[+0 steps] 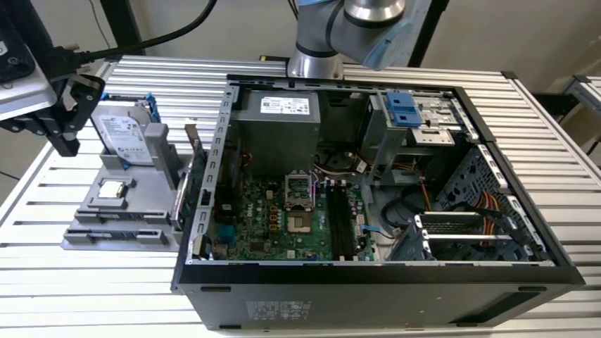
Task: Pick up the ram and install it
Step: 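Pick up the ram and move it above insertion slot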
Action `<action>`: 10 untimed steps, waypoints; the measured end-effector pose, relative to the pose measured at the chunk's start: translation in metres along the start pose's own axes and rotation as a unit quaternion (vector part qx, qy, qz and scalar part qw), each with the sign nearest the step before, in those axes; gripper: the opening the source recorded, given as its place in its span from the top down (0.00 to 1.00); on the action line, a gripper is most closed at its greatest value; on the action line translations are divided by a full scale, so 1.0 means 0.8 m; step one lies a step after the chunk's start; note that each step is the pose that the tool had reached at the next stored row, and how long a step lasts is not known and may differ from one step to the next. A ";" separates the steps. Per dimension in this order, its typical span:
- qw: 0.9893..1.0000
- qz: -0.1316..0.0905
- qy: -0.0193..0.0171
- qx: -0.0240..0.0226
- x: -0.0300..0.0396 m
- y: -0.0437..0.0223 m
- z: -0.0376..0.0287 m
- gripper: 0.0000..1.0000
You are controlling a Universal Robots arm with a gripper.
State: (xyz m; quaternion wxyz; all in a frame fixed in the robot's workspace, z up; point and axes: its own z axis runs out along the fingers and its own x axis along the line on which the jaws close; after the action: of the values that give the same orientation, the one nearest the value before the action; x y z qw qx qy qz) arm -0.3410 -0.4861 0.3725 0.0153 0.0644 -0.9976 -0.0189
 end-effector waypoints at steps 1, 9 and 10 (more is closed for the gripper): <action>1.000 -0.004 0.000 0.000 0.0000 0.0000 0.0000 1.00; 1.000 -0.031 0.001 0.001 -0.0001 -0.0001 0.0000 1.00; 0.999 -0.034 0.001 0.001 -0.0001 -0.0001 0.0000 1.00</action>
State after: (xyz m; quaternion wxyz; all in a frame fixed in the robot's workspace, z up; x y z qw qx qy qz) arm -0.3409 -0.4862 0.3725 0.0159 0.0985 -0.9948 -0.0184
